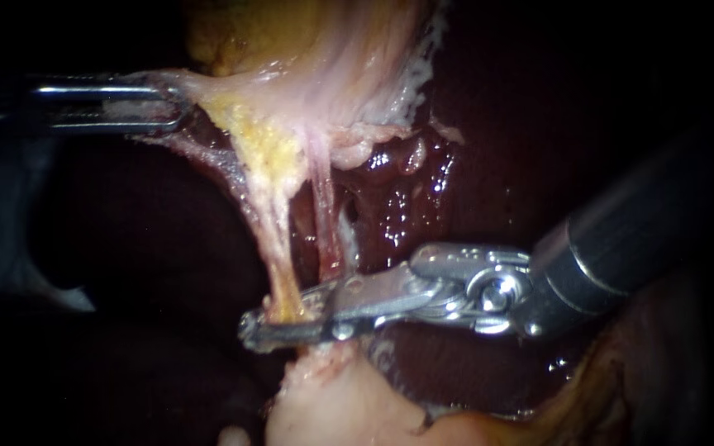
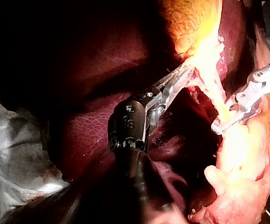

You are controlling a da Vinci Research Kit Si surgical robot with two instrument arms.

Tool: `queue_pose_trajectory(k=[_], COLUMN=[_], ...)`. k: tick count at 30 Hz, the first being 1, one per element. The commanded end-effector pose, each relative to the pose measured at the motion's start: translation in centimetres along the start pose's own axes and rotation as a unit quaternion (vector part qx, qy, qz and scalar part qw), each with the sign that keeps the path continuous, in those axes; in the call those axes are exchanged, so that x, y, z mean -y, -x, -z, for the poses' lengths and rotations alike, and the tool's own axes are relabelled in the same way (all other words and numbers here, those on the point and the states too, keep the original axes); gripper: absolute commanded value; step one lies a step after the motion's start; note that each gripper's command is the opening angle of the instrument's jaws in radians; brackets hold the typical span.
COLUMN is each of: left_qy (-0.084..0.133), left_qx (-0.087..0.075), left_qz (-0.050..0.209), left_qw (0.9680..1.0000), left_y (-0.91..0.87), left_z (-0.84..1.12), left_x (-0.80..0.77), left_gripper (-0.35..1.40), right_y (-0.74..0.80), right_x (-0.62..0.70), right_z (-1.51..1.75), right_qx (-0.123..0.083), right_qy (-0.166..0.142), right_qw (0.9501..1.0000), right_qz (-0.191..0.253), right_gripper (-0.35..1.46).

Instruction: Going back second clip left tube

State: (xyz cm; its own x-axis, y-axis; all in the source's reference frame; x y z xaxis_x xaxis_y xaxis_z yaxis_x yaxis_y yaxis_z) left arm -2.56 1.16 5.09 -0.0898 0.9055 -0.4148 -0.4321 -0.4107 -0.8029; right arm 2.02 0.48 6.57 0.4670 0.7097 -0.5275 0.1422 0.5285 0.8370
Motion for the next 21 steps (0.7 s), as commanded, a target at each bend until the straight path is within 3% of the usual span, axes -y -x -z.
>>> queue_pose_trajectory(k=[1, 8, 14, 18, 21], left_qy=[0.000, 0.001, 0.001, 0.001, 0.001], left_qx=[0.000, 0.000, 0.000, 0.000, 0.000], left_qz=[0.000, 0.000, 0.000, 0.000, 0.000], left_qw=[1.0000, 1.0000, 1.0000, 1.0000, 1.0000], left_y=[0.00, -0.01, -0.01, -0.01, -0.01], left_z=[0.00, 0.01, 0.01, 0.01, 0.01], left_x=[0.00, 0.00, 0.00, 0.00, 0.00], left_gripper=[-0.35, -0.35, -0.35, -0.35, -0.35], right_y=[0.00, 0.00, -0.01, -0.03, -0.05], right_x=[0.00, 0.01, 0.02, 0.02, 0.02], right_z=[0.00, 0.00, -0.03, -0.07, -0.10], right_qx=[0.000, 0.001, -0.002, -0.018, -0.033], right_qy=[0.000, -0.001, -0.002, -0.003, 0.032], right_qw=[1.0000, 1.0000, 1.0000, 0.9998, 0.9989], right_qz=[0.000, 0.000, 0.000, 0.000, 0.005], right_gripper=[-0.35, -0.35, 0.37, 0.47, 0.50])
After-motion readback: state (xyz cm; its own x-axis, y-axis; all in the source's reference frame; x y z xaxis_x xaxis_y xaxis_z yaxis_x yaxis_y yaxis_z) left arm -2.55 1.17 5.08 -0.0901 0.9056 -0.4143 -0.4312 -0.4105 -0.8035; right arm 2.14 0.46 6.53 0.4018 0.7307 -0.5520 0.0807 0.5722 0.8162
